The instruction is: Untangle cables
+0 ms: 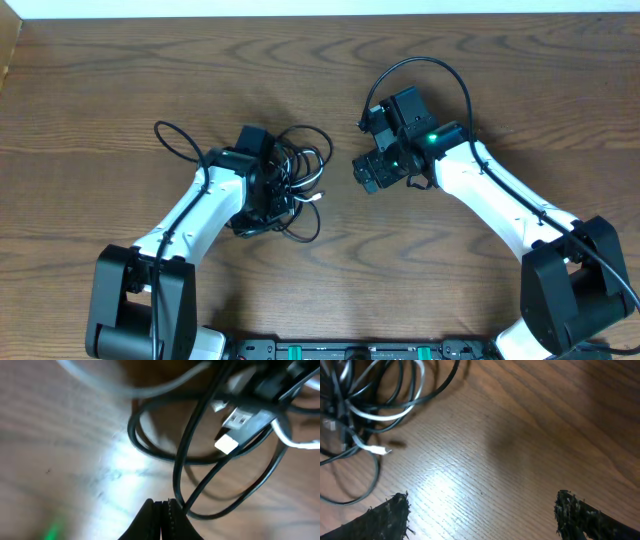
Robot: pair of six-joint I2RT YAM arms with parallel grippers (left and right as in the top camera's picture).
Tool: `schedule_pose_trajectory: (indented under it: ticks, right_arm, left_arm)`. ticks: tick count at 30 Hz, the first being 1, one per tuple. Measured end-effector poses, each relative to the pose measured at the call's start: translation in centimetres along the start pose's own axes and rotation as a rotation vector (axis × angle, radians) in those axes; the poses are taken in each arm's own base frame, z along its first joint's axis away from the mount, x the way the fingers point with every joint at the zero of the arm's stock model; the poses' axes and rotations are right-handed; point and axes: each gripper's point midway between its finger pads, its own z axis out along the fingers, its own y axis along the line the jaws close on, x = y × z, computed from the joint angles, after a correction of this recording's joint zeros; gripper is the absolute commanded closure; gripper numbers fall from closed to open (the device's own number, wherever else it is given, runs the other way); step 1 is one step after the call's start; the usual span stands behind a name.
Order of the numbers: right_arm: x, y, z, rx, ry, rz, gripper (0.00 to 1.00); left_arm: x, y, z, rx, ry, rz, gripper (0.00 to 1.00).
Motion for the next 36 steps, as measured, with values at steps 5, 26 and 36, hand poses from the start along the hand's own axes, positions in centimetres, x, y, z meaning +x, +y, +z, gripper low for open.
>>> schedule_pose_trajectory:
  ticks: [5, 26, 36]
  right_arm:
    - [0.0, -0.5, 0.0, 0.032, 0.0, 0.001, 0.09]
    - [0.0, -0.8, 0.0, 0.046, 0.0, 0.002, 0.08]
    - [0.0, -0.8, 0.0, 0.047, -0.001, 0.002, 0.07]
  left_arm:
    - [2.5, 1.8, -0.7, -0.079, 0.104, 0.025, 0.51]
    - [-6.1, -2.0, -6.5, -0.076, -0.202, 0.101, 0.4]
    - [-9.1, 0.0, -0.6, -0.222, -0.178, 0.009, 0.4]
